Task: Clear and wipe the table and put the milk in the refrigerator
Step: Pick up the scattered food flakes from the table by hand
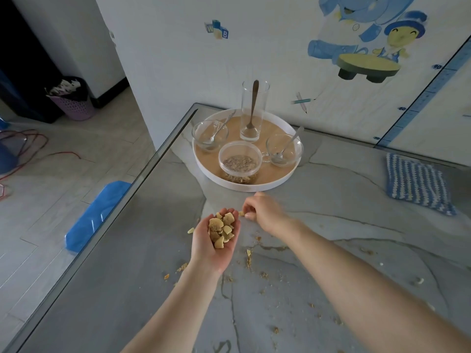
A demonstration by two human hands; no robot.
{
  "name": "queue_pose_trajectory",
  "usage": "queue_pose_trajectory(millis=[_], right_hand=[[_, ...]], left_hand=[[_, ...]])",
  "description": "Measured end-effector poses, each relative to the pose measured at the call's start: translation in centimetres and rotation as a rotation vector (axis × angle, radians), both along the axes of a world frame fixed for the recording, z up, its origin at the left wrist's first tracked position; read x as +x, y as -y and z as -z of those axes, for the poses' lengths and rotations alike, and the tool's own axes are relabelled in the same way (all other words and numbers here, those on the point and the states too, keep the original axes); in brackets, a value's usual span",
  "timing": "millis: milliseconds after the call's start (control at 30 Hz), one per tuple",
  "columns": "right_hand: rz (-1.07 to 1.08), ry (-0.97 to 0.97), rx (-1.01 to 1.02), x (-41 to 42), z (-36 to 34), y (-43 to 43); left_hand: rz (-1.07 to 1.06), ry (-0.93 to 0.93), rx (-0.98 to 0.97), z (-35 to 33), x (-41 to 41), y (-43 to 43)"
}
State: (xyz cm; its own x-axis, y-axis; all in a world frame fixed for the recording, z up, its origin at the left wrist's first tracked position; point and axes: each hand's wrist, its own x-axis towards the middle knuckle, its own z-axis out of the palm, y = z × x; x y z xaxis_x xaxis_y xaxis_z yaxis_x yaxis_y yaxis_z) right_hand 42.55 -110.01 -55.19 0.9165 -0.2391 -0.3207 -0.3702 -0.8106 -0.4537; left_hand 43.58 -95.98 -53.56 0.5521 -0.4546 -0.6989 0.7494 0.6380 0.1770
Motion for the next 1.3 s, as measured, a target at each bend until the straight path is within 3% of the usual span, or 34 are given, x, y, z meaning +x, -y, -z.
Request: queue_pose_trajectory(millis=[233,367,567,633,700,833,1067,1300], right_hand=[[0.034,-0.028,0.010,-0.2,-1.0,-0.2],[0.184,0.104,0.327,-1.1,-2.7,-0.2],[0.071,0.065,0.660,-3.0,-6.4,0.0],[0.139,0.099,0.605,-3.5,-6.1,1.4],[0.270,0.141,0.409,-4.1,-4.8,3.3],[0.269,-0.038,0.069,-5.9,-1.5,5.2],[-0.026,-0.023,0.134,-5.4,-0.8,0.3],[-0.257,-0.069,0.037,-5.3,-1.3,-2.7]], left_hand=[[-0.013,0.003,0.013,0.1,-0.2,-0.3],[0.004,0.020,0.041,0.0,-0.7,-0.1],[0.029,0.017,0.034,-0.3,-1.7,1.1],[0.040,0.017,-0.013,-0.6,-1.9,1.3],[0.061,0.019,-0.031,-0.7,-1.9,1.3],[0.067,0.026,-0.020,-0.8,-1.9,0.9],[0.032,0.048,0.010,-0.7,-1.2,-0.3],[0.014,0.058,0.001,-0.4,-1.0,-1.0]])
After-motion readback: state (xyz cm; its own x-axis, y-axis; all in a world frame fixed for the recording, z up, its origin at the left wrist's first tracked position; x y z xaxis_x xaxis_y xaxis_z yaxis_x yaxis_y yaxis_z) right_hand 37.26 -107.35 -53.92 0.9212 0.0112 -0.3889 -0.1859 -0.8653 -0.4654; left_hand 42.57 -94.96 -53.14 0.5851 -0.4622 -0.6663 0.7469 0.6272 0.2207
